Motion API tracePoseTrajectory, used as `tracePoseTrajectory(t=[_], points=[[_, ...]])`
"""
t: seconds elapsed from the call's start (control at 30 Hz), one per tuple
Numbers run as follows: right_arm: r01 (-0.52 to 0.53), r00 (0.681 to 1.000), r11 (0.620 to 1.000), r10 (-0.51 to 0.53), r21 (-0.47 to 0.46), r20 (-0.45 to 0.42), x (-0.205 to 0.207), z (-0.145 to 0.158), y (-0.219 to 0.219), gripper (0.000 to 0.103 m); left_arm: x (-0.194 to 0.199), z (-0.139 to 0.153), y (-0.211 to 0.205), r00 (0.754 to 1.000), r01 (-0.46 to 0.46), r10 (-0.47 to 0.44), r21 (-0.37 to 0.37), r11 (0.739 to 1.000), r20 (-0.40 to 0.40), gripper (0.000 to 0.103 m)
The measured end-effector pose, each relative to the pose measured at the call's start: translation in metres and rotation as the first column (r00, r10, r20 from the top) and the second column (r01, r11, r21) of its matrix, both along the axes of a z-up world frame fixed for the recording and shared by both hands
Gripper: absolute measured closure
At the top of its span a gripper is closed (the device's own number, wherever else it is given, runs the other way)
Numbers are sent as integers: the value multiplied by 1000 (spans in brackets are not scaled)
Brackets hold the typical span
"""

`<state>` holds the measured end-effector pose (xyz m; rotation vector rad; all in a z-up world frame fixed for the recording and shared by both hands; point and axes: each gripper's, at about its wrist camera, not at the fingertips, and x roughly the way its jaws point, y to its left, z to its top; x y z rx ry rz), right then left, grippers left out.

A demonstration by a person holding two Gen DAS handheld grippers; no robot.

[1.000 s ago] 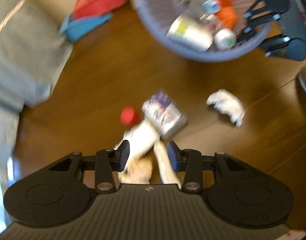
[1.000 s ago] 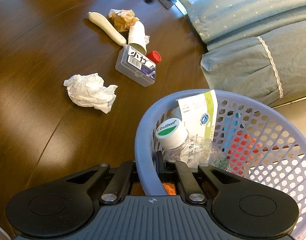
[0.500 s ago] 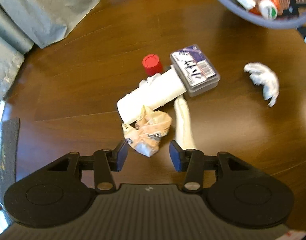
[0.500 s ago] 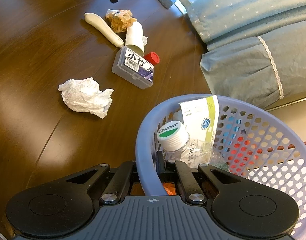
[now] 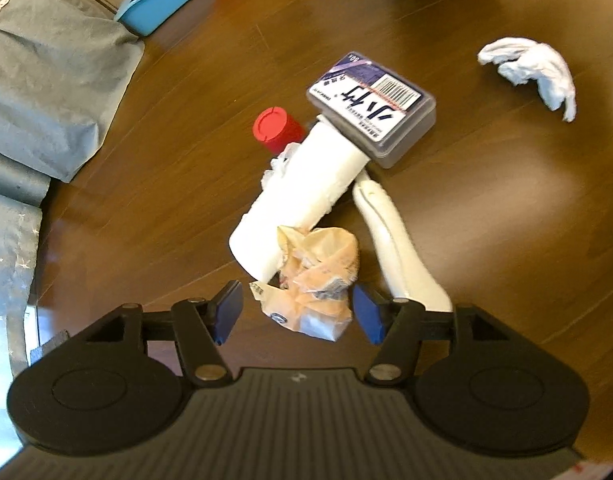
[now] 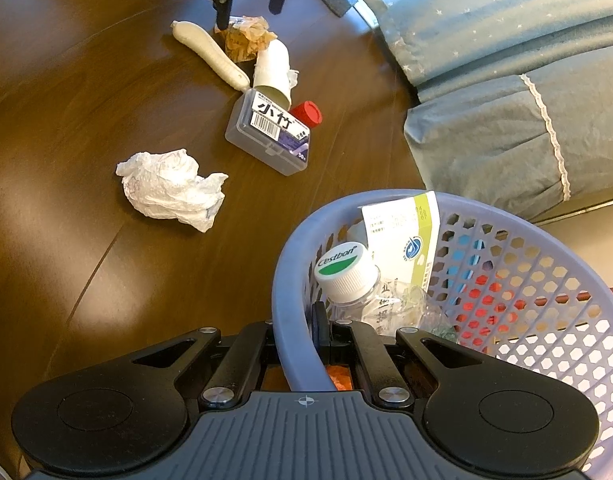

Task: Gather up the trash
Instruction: 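Grasp the crumpled paper bag with the left tool and lift it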

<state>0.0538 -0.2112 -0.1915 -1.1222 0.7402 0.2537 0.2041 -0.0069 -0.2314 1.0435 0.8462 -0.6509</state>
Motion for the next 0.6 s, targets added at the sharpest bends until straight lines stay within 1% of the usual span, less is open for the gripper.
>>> tracePoseTrajectory(t=[0.07, 0.2, 0.23, 0.27, 0.33, 0.4, 0.6], points=[[-1, 1000, 1000, 1, -1, 0, 0, 0, 0, 103, 4, -4, -1, 1000, -4, 4, 3, 1000, -17, 47], [0, 1000, 1000, 0, -3, -2, 0, 0, -1, 103, 8, -9, -1, 999, -3, 4, 11, 1000, -43, 53], [0, 1000, 1000, 0, -3, -1, 0, 0, -1, 103, 8, -10, -1, 999, 2, -1, 14, 1000, -44, 56], [-1, 1000, 1000, 1, -4, -2, -1, 0, -1, 103, 8, -10, -1, 999, 7, -6, 14, 1000, -48, 58], [-1, 1000, 1000, 1, -5, -4, -1, 0, -1, 103, 7, -12, -2, 999, 14, -13, 21, 1000, -51, 66], [-1, 1000, 1000, 1, -6, -5, -1, 0, -1, 103, 4, -12, -3, 998, 22, -20, 29, 999, -54, 70], [1, 1000, 1000, -1, -4, -5, -2, 0, -2, 103, -6, -2, -1, 998, 37, -35, 38, 999, -59, 71]])
